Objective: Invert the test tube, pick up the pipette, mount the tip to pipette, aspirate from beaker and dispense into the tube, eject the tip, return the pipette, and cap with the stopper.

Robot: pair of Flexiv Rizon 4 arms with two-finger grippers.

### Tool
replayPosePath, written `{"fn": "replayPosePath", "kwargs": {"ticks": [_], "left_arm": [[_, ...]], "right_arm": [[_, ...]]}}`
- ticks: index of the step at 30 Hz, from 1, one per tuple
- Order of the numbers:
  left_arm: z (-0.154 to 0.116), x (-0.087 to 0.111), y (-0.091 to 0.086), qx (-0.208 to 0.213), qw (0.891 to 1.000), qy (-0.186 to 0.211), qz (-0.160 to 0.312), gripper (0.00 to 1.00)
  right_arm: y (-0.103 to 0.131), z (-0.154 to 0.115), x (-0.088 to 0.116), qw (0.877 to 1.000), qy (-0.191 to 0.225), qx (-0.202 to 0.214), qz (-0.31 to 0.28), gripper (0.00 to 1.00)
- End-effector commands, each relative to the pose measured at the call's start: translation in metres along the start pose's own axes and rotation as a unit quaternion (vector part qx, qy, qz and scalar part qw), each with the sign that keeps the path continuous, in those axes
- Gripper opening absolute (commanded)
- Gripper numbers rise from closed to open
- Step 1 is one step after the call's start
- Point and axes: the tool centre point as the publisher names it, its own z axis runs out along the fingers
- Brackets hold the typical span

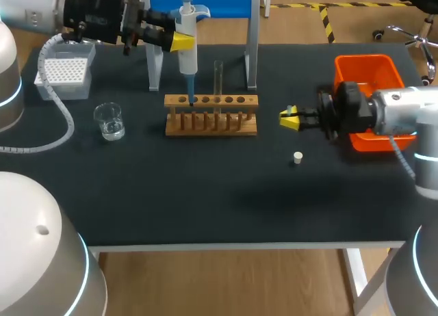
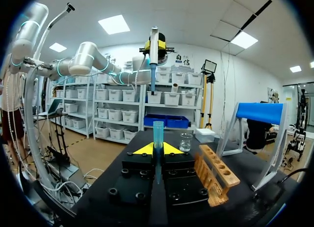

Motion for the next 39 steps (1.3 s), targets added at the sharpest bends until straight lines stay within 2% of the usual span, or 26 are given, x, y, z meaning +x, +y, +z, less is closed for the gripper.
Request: {"fn": "replayPosePath", "kwargs": {"ticks": [1, 10, 23, 31, 39], "left_arm": [[-0.001, 0.000, 0.000, -0.001, 1.000, 0.000, 0.000, 0.00], [-0.001, 0.000, 0.000, -0.001, 1.000, 0.000, 0.000, 0.00], [-0.001, 0.000, 0.000, -0.001, 1.000, 0.000, 0.000, 0.00], [-0.001, 0.000, 0.000, -0.001, 1.000, 0.000, 0.000, 0.00], [-0.001, 0.000, 0.000, -0.001, 1.000, 0.000, 0.000, 0.00]], "right_arm": [[-0.003, 0.030, 0.000, 1.000, -0.008, -0.002, 0.008, 0.00], [-0.009, 0.080, -0.004, 1.000, -0.015, -0.007, 0.023, 0.00], [0.005, 0.144, -0.006, 0.999, -0.004, -0.019, 0.029, 0.00], [0.007, 0.164, 0.000, 0.999, 0.003, -0.015, 0.040, 0.00], [0.009, 0.166, 0.003, 0.998, 0.006, -0.024, 0.050, 0.00]]}}
